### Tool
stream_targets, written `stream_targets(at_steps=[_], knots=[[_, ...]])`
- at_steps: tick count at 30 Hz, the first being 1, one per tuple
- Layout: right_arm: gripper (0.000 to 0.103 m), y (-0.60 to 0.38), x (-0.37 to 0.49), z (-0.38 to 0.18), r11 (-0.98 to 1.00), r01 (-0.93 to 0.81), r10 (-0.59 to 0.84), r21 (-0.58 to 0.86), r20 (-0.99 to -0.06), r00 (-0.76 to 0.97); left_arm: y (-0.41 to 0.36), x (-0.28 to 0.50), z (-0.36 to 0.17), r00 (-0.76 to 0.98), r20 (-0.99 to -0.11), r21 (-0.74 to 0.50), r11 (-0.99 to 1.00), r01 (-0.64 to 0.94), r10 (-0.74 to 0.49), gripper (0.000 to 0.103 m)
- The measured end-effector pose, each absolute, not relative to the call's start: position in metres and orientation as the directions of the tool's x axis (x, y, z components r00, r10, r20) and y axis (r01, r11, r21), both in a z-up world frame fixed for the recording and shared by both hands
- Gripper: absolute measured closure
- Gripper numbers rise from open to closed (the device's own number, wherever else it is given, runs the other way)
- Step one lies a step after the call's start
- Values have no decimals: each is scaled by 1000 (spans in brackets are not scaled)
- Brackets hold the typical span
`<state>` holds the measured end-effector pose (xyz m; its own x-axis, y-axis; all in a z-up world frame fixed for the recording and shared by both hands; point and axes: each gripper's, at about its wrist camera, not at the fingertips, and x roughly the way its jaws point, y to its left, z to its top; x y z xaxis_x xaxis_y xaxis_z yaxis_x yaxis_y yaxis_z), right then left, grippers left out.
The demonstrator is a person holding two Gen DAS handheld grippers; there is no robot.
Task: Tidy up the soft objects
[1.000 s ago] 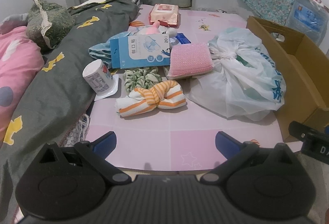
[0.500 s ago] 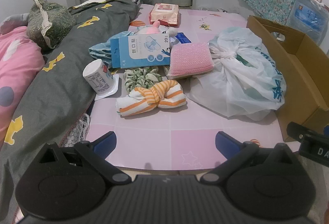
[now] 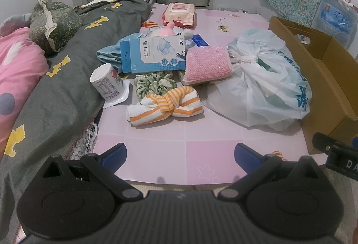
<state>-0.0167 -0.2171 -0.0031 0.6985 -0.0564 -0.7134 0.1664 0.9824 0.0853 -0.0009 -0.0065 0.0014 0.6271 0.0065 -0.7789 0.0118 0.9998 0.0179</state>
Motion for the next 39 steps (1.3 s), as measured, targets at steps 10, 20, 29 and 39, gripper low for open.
stream_targets(at_steps=[10,20,29,39], knots=[[1,-218,-16,-4,981,170,-55,89,-716,695,-7,-1,1,627,-779,18,1000,11,7,0],[1,-217,-15,-5,982,168,-55,88,-717,695,-7,-1,2,626,-780,17,1000,11,6,0],[1,-215,-14,-4,984,160,-55,80,-713,699,-2,0,0,622,-783,10,1000,7,3,0],[1,-207,-3,64,996,-86,61,-22,-536,842,31,12,24,680,-733,-29,999,-21,-7,0]])
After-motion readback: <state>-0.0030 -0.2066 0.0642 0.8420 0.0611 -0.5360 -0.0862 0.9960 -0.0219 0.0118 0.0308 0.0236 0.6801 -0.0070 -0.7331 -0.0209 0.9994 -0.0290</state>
